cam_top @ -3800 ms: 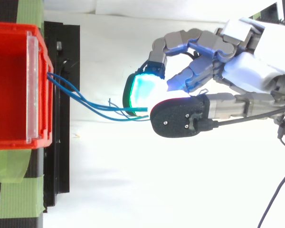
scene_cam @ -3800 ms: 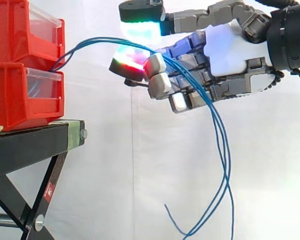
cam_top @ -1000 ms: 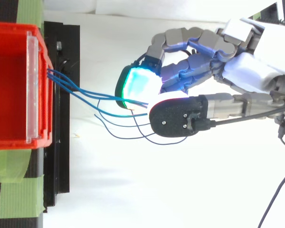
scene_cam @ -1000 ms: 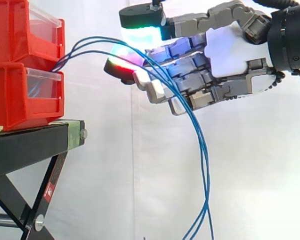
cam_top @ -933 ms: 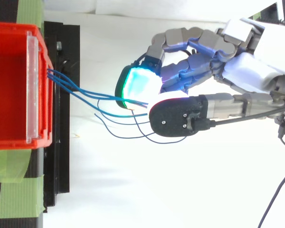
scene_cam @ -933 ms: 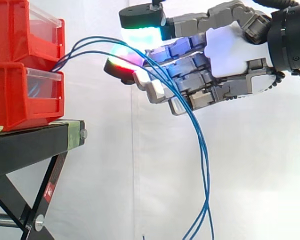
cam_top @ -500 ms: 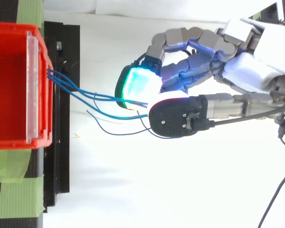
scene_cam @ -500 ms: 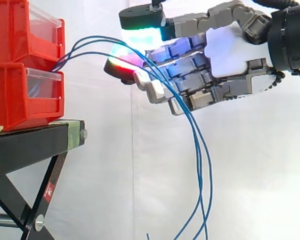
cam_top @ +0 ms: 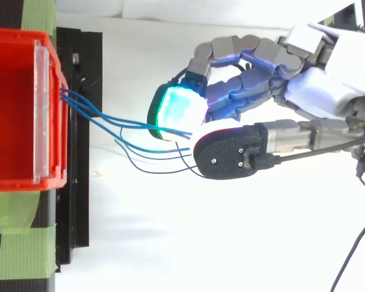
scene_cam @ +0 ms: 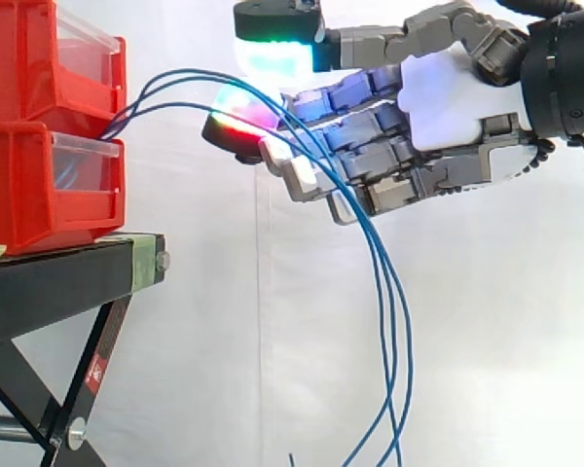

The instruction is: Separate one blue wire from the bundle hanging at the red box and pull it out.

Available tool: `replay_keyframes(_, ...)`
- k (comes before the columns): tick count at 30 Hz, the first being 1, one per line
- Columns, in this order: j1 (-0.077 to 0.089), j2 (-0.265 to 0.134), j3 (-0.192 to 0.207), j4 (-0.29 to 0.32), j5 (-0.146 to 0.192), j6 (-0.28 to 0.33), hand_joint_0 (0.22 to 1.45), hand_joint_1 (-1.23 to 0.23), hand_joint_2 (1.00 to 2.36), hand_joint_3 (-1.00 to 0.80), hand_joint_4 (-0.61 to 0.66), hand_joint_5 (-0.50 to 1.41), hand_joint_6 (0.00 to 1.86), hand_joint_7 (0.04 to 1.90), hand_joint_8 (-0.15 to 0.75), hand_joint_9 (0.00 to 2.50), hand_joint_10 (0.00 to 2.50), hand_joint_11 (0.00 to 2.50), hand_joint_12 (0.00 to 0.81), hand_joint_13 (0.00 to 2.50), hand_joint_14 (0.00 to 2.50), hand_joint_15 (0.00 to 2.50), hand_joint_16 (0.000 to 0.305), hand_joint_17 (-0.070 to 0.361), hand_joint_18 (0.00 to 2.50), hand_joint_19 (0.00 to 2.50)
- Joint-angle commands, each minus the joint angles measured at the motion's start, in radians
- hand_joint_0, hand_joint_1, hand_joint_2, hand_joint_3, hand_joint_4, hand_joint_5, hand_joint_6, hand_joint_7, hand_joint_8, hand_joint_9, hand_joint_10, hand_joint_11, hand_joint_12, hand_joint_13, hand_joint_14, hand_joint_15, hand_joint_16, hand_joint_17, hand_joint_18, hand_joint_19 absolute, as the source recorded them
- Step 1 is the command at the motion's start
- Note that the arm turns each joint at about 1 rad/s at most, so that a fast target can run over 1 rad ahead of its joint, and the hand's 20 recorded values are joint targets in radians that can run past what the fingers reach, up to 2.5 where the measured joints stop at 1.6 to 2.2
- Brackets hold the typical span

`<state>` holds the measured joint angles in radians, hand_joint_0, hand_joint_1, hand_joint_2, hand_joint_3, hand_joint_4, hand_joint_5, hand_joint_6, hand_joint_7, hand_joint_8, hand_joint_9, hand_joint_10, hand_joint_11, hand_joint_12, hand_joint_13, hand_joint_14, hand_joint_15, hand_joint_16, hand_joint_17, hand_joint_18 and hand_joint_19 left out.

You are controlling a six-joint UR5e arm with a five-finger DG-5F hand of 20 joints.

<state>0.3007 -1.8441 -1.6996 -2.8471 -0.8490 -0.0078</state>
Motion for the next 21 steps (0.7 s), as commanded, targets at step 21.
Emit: replay_keyframes(21,0.0,0.0,0.0,0.0,0.001,-0.001,0.72,-0.82,1.02,-0.27,0.21,-0.24,0.85,1.08,0.325,0.61,0.02,1.29,0.388,0.83,0.02,1.18,0.047,0.106,0.71,1.13)
